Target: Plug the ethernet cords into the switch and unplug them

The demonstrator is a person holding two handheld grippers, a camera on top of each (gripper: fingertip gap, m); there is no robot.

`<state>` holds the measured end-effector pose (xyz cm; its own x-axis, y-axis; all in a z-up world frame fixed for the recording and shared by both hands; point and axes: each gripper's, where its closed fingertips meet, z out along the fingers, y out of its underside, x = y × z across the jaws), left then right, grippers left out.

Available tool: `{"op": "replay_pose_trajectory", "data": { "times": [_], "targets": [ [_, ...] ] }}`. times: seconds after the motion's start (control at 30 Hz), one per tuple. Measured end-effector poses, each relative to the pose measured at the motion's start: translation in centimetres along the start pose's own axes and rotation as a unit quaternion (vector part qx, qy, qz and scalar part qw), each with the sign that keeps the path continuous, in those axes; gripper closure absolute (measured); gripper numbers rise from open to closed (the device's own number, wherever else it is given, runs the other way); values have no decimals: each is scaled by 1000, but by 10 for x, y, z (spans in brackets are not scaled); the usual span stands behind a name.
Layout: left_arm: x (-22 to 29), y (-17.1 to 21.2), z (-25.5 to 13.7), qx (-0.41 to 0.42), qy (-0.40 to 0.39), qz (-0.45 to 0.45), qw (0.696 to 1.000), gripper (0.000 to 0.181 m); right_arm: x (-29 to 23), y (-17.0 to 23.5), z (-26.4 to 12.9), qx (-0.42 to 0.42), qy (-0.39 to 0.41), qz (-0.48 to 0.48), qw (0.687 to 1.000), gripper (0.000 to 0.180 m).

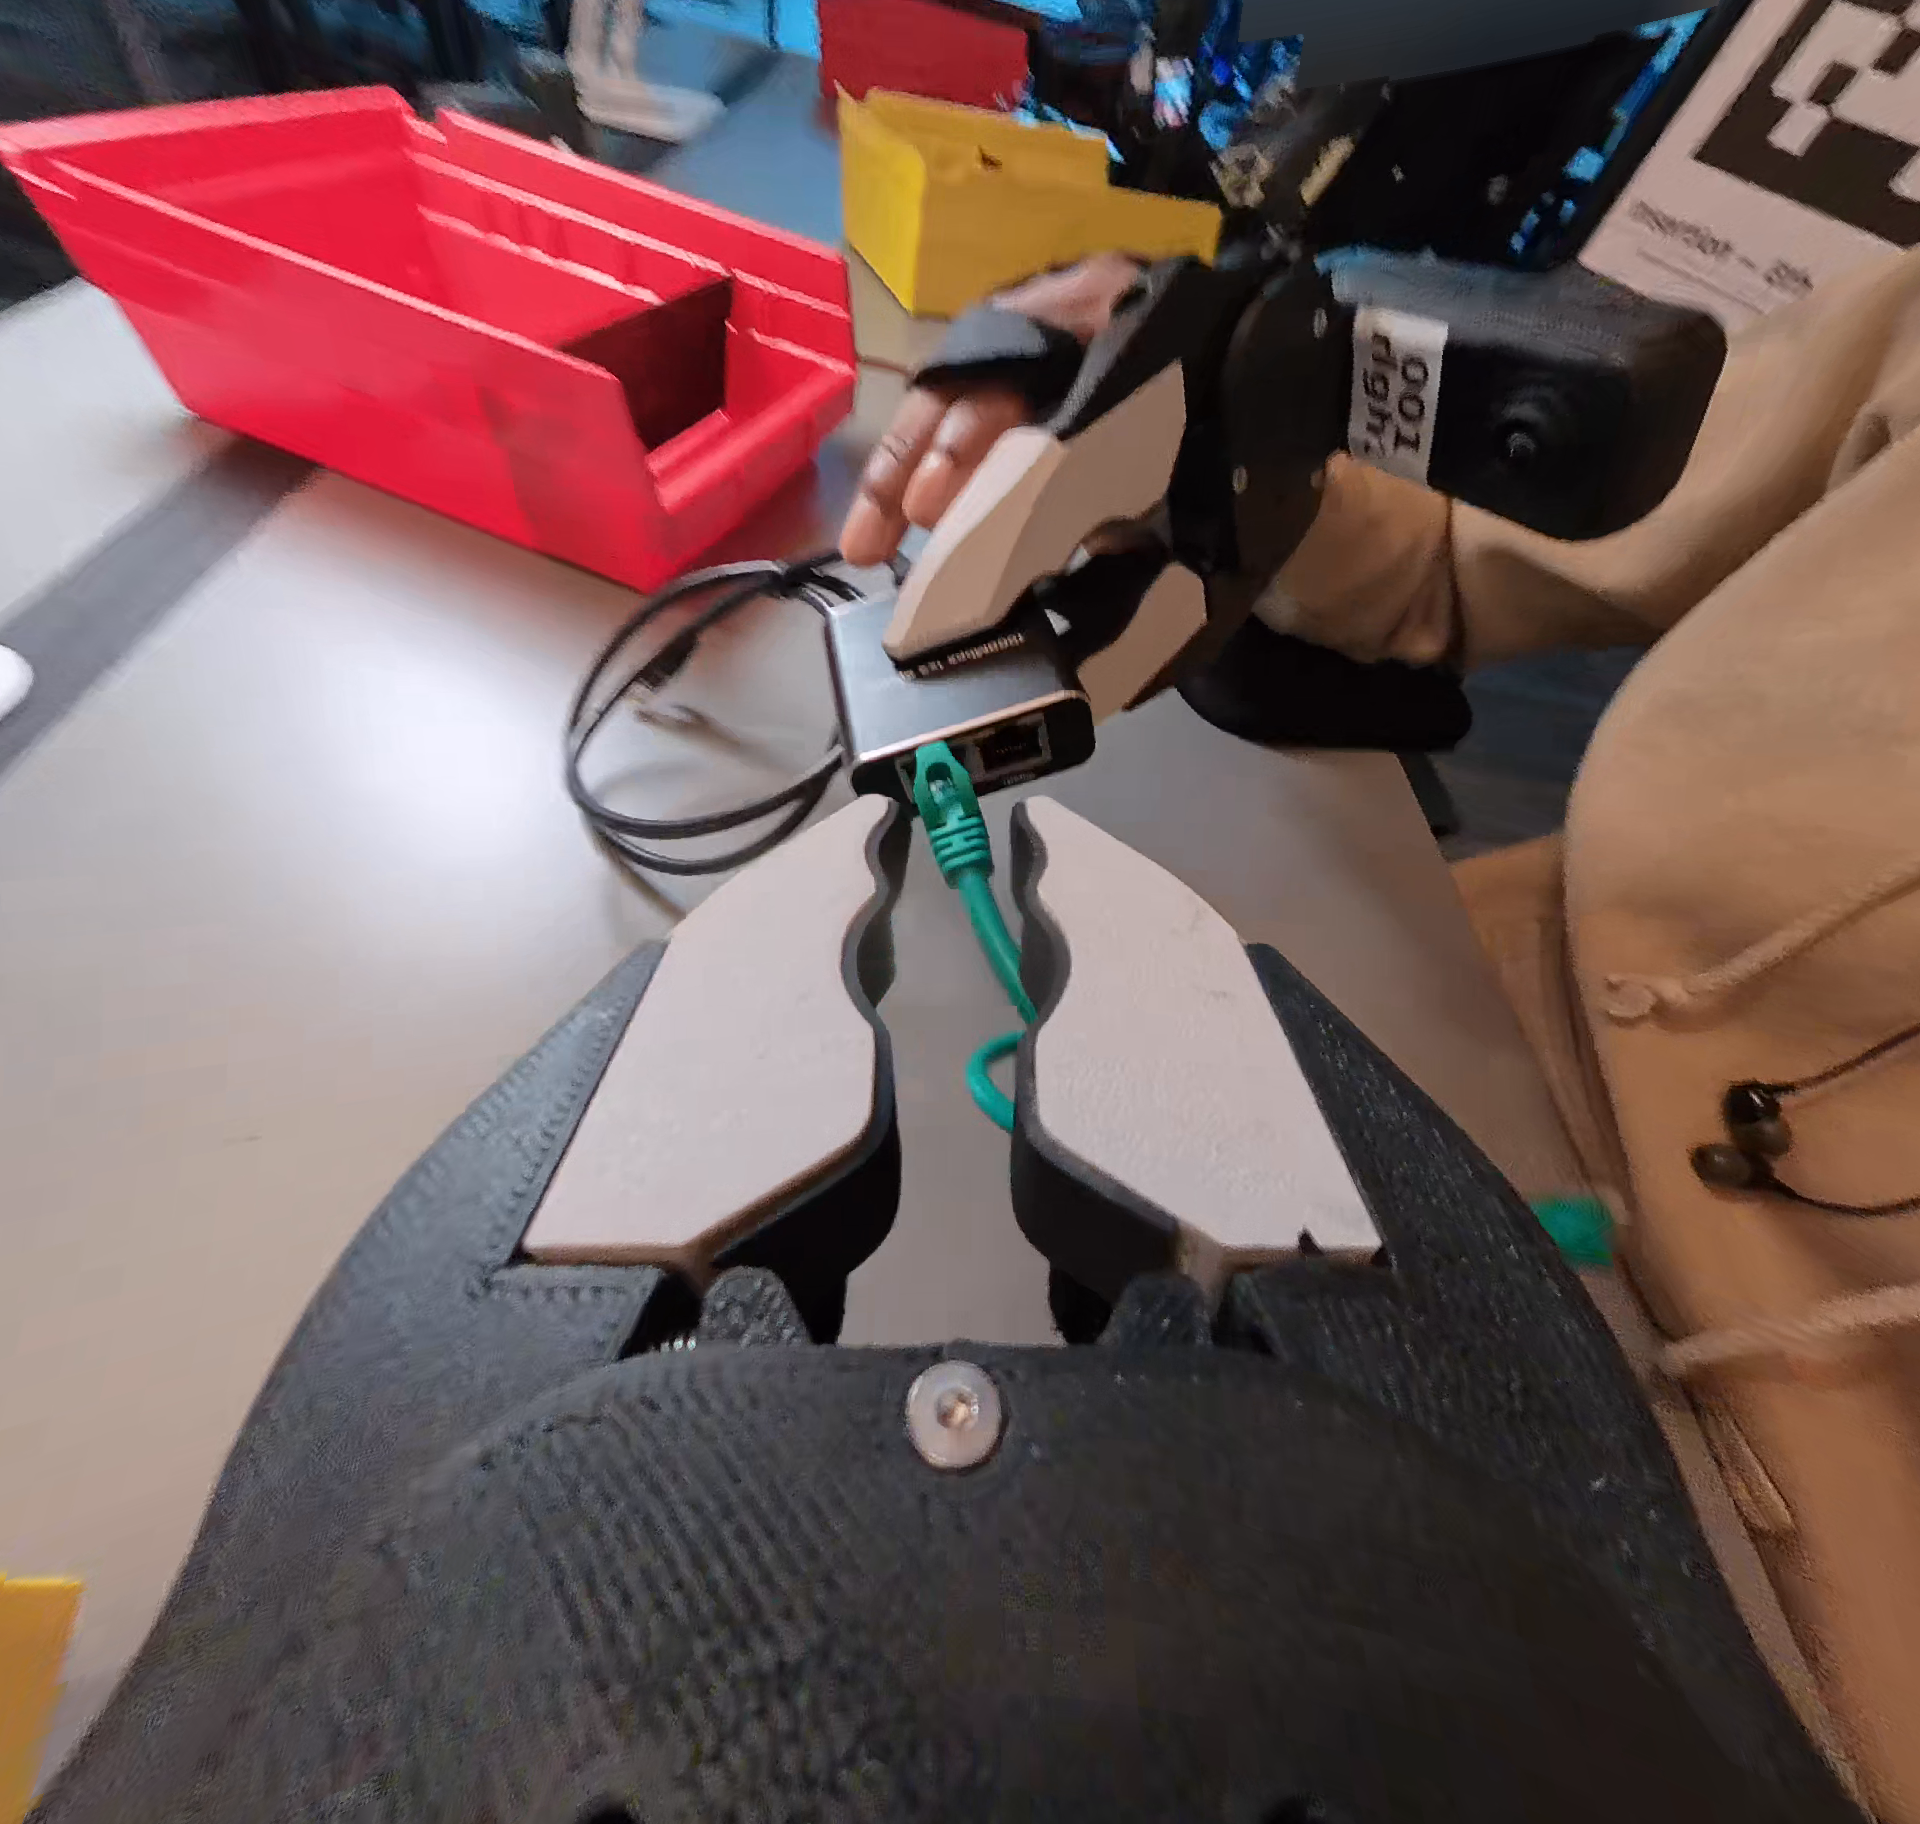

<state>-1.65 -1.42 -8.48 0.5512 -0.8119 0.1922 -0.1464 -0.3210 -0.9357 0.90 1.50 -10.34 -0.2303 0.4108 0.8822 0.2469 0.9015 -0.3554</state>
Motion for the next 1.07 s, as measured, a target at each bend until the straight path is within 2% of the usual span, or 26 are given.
{"op": "replay_pose_trajectory", "data": {
  "times": [0.13, 0.27, 0.4, 0.5, 0.57, 0.63, 0.7, 0.9, 1.07],
  "targets": [
    [-43, -35, -46, 74, -168, 37, 982, 152, 2, 9, 3, -25, 4, 1, 1000, 155],
    [-85, -53, -126, 86, -363, 92, 923, 152, 11, 13, 2, -40, 13, 1, 999, 155],
    [-105, -58, -194, 104, -477, 92, 868, 154, 42, 9, -4, -46, 36, 14, 998, 155],
    [-121, -49, -226, 111, -539, 92, 830, 161, 73, 3, -14, -48, 57, 25, 997, 155],
    [-134, -35, -230, 108, -546, 76, 827, 169, 92, 0, -22, -48, 72, 32, 996, 155],
    [-146, -18, -222, 100, -528, 45, 842, 180, 110, 0, -30, -46, 94, 44, 994, 155],
    [-157, 0, -212, 83, -510, 18, 856, 181, 121, 4, -38, -45, 111, 56, 991, 155],
    [-187, 64, -179, -86, -488, -45, 867, 180, 123, 24, -52, -57, 115, 73, 989, 155],
    [-210, 93, -153, -181, -428, -106, 879, 173, 128, 31, -61, -65, 126, 78, 987, 156]
  ]
}}
